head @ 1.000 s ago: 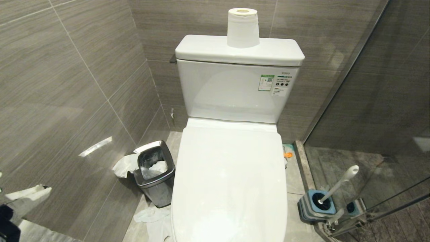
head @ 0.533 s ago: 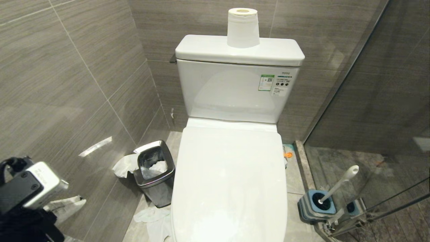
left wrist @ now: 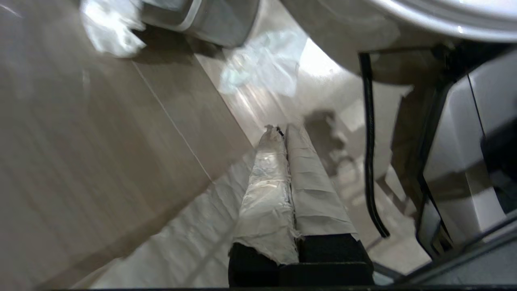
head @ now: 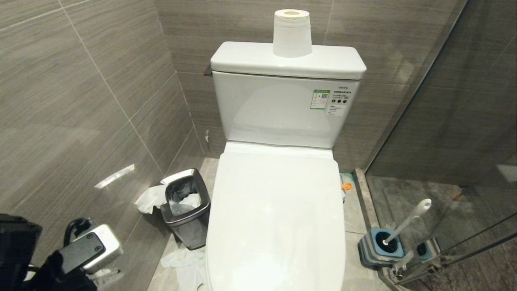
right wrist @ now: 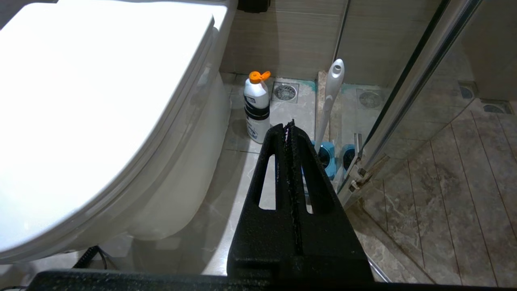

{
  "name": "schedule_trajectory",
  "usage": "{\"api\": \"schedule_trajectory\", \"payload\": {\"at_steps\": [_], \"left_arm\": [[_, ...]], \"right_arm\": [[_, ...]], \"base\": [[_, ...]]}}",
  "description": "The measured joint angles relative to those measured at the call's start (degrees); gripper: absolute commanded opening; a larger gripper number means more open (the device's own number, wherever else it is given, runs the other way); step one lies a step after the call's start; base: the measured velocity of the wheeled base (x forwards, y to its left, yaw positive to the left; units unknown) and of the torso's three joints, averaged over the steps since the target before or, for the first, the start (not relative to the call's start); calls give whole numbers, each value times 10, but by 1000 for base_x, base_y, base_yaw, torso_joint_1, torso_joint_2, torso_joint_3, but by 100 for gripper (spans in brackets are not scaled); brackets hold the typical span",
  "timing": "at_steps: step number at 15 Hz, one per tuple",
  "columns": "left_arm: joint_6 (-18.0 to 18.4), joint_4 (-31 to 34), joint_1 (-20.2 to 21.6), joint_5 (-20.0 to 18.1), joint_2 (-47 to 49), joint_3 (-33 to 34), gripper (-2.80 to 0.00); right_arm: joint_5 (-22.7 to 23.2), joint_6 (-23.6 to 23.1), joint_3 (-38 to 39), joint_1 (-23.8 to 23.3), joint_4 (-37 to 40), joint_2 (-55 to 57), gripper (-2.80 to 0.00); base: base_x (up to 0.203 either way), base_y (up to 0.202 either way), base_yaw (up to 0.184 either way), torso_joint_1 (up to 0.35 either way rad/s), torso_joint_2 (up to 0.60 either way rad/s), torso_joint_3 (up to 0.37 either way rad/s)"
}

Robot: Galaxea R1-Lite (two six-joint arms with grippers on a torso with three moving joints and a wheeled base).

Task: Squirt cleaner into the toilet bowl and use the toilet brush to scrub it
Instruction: Use the left hand to lift the toilet lid slightly

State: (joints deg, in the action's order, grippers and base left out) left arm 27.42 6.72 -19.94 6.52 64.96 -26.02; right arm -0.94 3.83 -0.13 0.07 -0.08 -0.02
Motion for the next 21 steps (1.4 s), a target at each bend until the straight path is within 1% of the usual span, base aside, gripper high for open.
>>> {"api": "schedule_trajectory", "payload": {"at_steps": [3,4,5,7,8,9,10,12,14,15,16,17,18,19,21], "left_arm": [[-4,-7,8,-33,34,28,-280],[-10,-19,8,-51,47,37,-280],[-17,-39,6,-78,61,50,-280],[-39,-89,-5,-125,92,75,-280],[-62,-114,-14,-139,106,82,-280],[-95,-136,-28,-153,119,85,-280],[-137,-156,-50,-168,129,86,-280],[-253,-182,-103,-183,142,77,-280],[-388,-201,-152,-189,149,56,-280],[-443,-215,-166,-191,151,49,-280],[-489,-231,-174,-198,152,46,-280],[-525,-247,-177,-214,153,46,-280],[-549,-256,-176,-230,153,51,-280],[-556,-261,-173,-242,154,61,-280],[-553,-279,-171,-269,156,96,-280]], "right_arm": [[0,0,0,0,0,0,-280],[0,0,0,0,0,0,-280],[0,0,0,0,0,0,-280],[0,0,0,0,0,0,-280],[0,0,0,0,0,0,-280],[0,0,0,0,0,0,-280],[0,0,0,0,0,0,-280],[0,0,0,0,0,0,-280],[0,0,0,0,0,0,-280],[0,0,0,0,0,0,-280],[0,0,0,0,0,0,-280],[0,0,0,0,0,0,-280],[0,0,0,0,0,0,-280],[0,0,0,0,0,0,-280],[0,0,0,0,0,0,-280]], "base": [[0,0,0,0,0,0],[0,0,0,0,0,0],[0,0,0,0,0,0],[0,0,0,0,0,0],[0,0,0,0,0,0],[0,0,0,0,0,0],[0,0,0,0,0,0],[0,0,0,0,0,0],[0,0,0,0,0,0],[0,0,0,0,0,0],[0,0,0,0,0,0],[0,0,0,0,0,0],[0,0,0,0,0,0],[0,0,0,0,0,0],[0,0,0,0,0,0]]}}
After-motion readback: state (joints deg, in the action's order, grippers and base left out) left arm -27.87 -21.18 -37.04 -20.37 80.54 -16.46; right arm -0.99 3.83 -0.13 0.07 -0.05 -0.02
